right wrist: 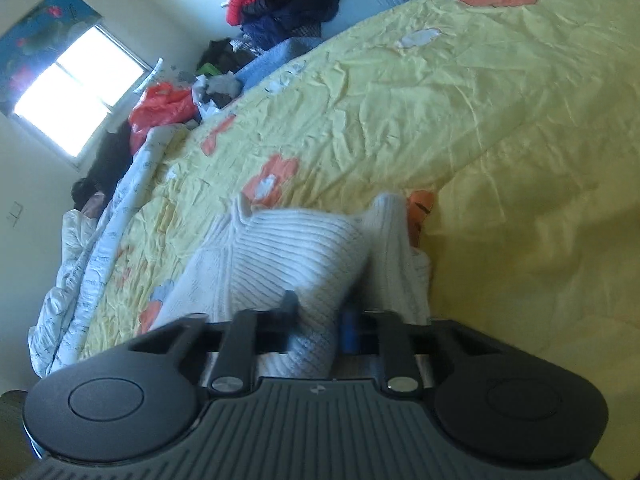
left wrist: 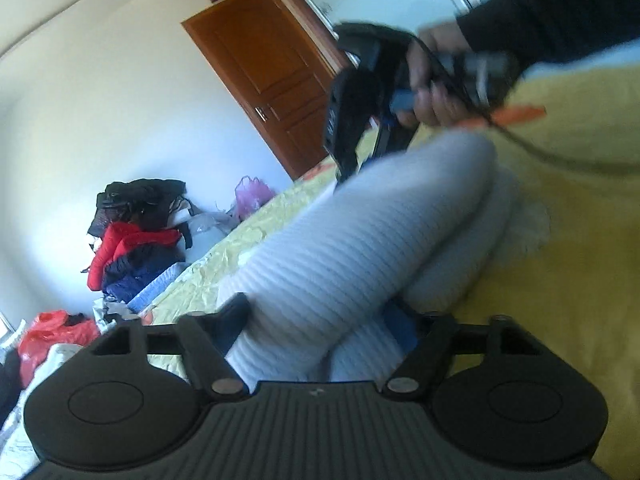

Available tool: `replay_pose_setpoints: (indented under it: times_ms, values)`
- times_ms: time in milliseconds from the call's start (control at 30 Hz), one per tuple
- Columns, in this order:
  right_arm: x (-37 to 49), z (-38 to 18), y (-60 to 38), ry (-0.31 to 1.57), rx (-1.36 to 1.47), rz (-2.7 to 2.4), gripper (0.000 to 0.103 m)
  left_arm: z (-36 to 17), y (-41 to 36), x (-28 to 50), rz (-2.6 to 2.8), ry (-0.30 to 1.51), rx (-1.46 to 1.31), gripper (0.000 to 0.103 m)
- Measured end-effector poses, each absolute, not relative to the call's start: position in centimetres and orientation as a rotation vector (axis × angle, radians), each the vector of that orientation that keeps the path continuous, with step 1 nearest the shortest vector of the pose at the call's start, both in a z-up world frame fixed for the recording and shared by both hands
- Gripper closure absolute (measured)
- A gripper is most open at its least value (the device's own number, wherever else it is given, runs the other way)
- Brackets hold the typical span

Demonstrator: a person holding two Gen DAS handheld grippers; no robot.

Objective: Fold small clothes
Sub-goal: 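Fold the held cardigan end over onto the rest with both grippers and release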

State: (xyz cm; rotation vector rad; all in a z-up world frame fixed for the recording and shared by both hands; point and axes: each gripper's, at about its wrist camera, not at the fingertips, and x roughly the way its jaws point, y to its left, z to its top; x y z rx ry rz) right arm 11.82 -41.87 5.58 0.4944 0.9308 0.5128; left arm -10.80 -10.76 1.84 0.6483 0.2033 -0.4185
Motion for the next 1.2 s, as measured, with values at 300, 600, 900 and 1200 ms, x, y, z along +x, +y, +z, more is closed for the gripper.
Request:
replay_pose_setpoints:
  times_ms: [300, 600, 900, 1200]
  values:
    - [11.4, 5.9, -44.5, 0.905, 0.412, 0.427, 0.090, 1.0, -13.0, -10.3, -0.484, 0.166, 0.678, 0.080]
    - [8.3, 7.1, -45.0, 0.835, 0.551, 0.417, 0.058, 2.0, -10.5, -11.8, -0.467, 0.155, 0.635, 0.066]
    - [3.2, 8.3, -43.9, 0.912, 0.454, 0.475, 0.053, 0.3, -8.6, -12.3, -0.414, 0.205, 0.693, 0.054]
    - [2.1, 9.0, -42.1, 0.887, 0.373, 0.520, 0.082, 1.6, -10.1, -11.0, -0.435, 0.175, 0.669, 0.077]
